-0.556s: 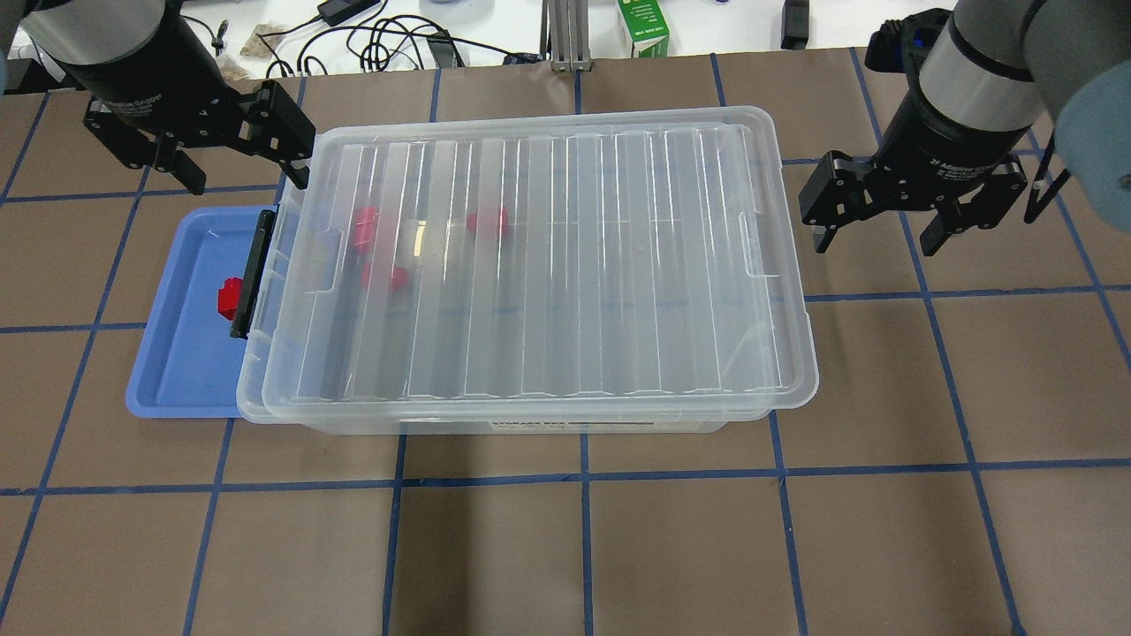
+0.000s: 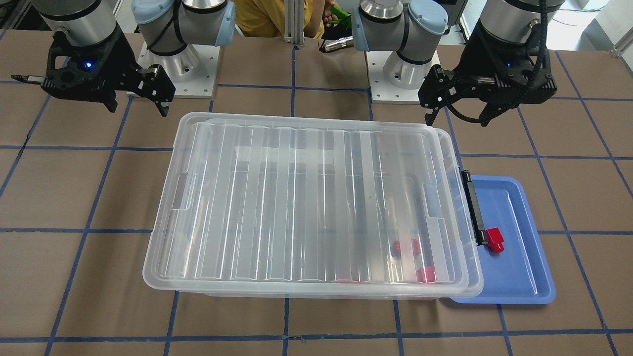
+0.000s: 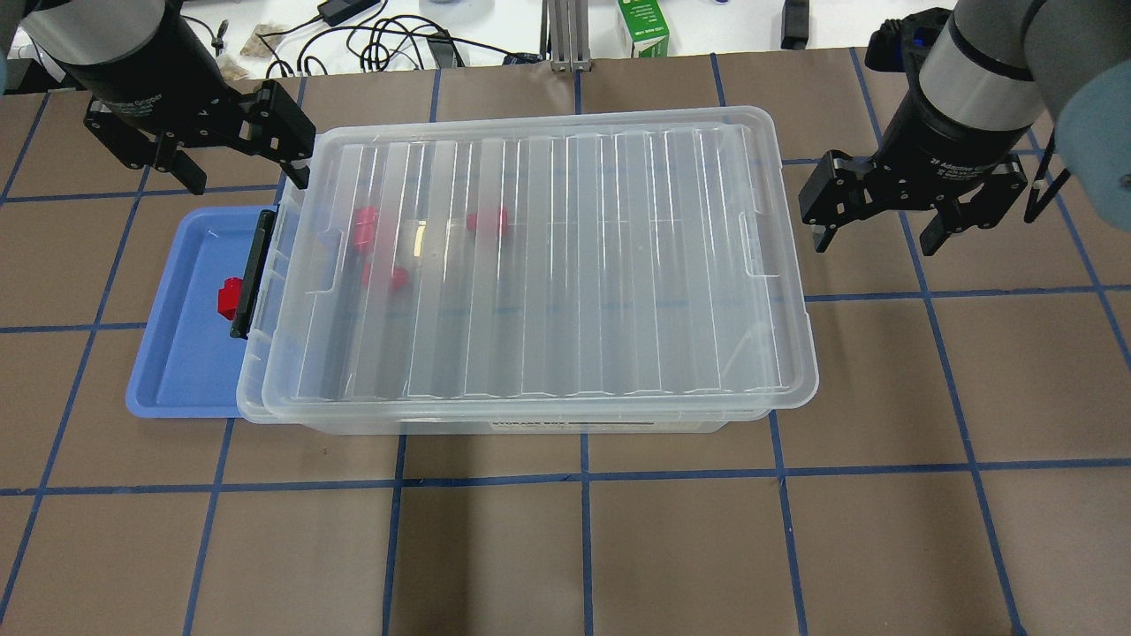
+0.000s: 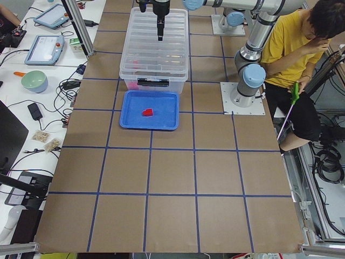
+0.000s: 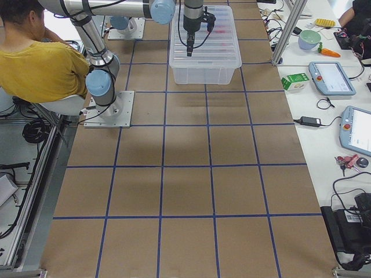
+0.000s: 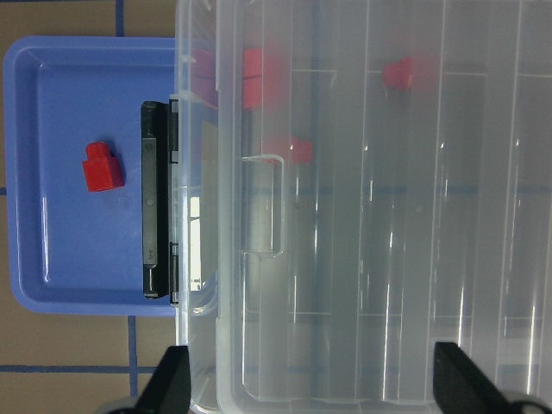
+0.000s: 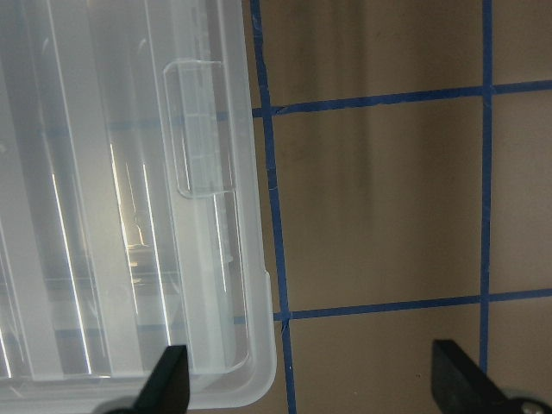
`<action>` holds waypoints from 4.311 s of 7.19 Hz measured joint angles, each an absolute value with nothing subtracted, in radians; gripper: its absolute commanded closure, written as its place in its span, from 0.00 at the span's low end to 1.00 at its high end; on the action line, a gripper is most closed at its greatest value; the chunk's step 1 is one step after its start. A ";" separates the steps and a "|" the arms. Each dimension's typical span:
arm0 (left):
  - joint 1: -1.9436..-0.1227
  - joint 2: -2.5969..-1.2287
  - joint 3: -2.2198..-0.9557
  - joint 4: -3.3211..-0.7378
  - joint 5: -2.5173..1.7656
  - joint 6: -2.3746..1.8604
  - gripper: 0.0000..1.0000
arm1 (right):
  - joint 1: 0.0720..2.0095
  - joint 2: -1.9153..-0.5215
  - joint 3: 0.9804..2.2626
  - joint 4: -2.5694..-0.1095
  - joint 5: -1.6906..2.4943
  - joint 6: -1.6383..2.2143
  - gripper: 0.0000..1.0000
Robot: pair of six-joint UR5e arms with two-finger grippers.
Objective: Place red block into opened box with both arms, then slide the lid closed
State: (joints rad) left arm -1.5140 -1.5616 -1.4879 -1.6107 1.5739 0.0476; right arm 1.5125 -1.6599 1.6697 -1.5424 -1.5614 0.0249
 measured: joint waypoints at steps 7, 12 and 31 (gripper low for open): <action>-1.514 -1.561 -1.488 -1.611 1.576 0.048 0.00 | 1.513 -1.489 1.686 -1.765 -1.550 0.042 0.00; -1.514 -1.560 -1.488 -1.611 1.577 0.048 0.00 | 1.514 -1.400 1.718 -1.801 -1.554 0.024 0.00; -1.514 -1.561 -1.488 -1.611 1.574 0.048 0.00 | 1.236 -1.381 1.698 -1.807 -1.614 -0.446 0.00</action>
